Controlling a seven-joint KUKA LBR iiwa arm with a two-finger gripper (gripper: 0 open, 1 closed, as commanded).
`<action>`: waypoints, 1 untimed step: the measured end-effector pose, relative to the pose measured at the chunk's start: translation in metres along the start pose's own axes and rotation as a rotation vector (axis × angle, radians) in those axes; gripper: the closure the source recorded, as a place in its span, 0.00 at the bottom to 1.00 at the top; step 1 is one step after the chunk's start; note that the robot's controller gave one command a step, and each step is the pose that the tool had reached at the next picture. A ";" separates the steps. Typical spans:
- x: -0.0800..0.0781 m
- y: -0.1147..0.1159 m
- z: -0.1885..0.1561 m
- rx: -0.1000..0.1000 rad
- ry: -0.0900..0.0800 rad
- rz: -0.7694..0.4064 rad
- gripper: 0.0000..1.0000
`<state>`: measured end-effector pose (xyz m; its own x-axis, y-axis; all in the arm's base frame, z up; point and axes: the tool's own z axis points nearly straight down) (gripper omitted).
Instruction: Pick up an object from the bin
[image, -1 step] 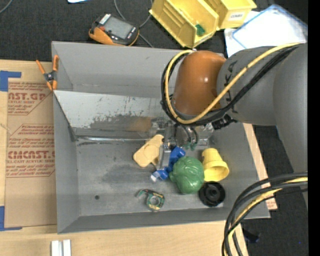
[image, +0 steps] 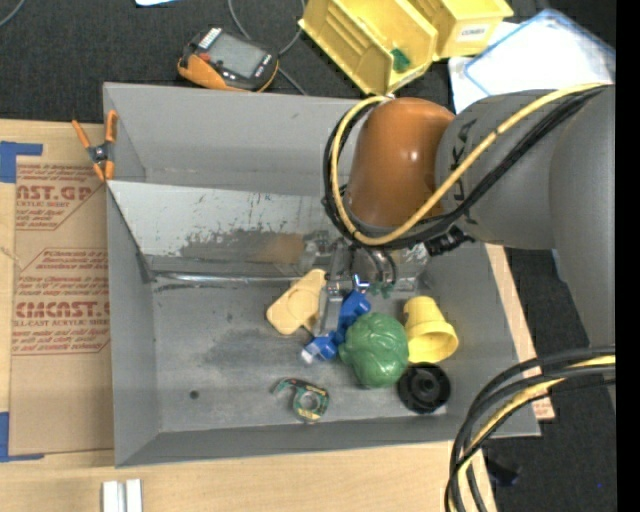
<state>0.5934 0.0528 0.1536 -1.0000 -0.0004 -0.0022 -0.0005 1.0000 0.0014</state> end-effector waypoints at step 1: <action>0.001 -0.002 0.083 -0.001 0.001 -0.050 0.00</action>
Offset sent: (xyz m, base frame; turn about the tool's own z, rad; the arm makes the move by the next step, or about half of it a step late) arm 0.0000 -0.0103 -0.0836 -0.1189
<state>0.5930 0.0510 0.0702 -0.9987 -0.0505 -0.0012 -0.0505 0.9987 0.0021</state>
